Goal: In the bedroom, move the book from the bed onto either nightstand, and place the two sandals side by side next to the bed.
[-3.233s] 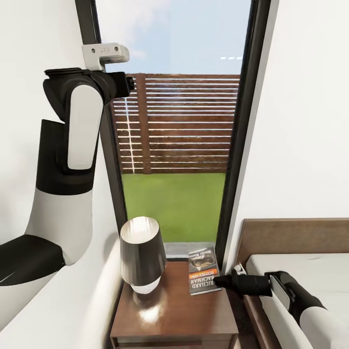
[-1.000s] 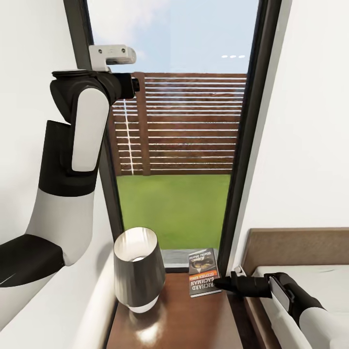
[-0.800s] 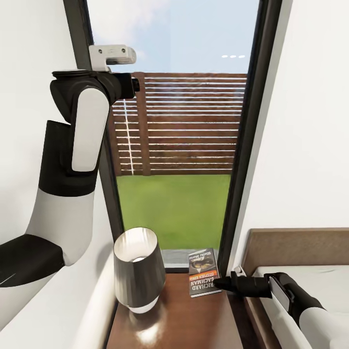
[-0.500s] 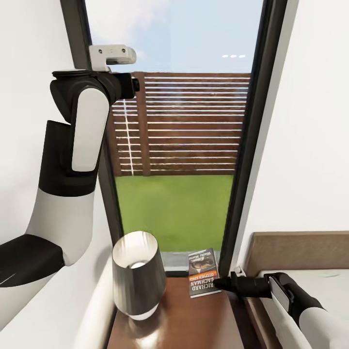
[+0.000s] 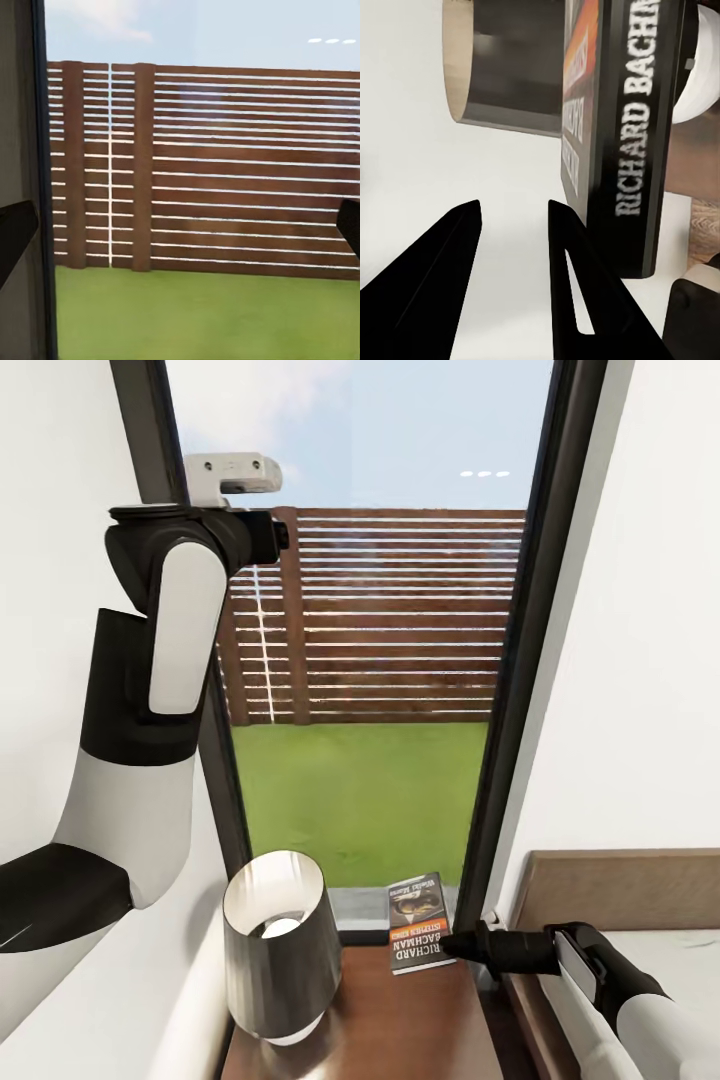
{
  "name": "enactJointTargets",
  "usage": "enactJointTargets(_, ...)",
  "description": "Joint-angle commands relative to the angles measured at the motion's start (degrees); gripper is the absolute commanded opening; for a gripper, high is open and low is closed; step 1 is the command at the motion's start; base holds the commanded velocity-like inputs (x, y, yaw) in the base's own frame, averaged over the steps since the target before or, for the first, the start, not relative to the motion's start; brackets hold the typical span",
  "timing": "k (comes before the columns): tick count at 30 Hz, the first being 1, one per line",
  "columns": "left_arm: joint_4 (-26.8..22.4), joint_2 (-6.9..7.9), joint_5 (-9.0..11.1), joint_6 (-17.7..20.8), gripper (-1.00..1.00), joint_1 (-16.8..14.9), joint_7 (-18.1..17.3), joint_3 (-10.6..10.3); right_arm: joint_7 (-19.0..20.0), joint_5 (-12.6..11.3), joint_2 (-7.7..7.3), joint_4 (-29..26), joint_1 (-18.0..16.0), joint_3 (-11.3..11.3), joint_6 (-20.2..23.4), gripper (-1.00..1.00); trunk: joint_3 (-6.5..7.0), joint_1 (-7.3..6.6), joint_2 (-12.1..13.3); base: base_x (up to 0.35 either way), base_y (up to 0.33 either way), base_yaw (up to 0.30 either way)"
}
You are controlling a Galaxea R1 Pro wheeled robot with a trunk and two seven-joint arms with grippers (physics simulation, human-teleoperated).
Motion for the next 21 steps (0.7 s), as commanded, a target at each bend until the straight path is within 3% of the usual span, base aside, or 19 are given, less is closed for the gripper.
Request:
enactJointTargets(1, -0.02, 0.0, 0.54, 0.13, 1.0, -0.04, 0.6, -0.14, -0.06, -0.31, -0.08, -0.03, -0.02, 0.36, 0.11, -1.0, -0.03, 0.03, -0.05, 0.025, 0.0, 0.0)
enactJointTargets(21, -0.02, -0.52, 0.54, 0.13, 1.0, -0.04, 0.53, -0.59, -0.06, -0.31, -0.12, -0.03, -0.02, 0.35, 0.11, -1.0, -0.03, 0.03, -0.05, 0.006, 0.0, 0.0)
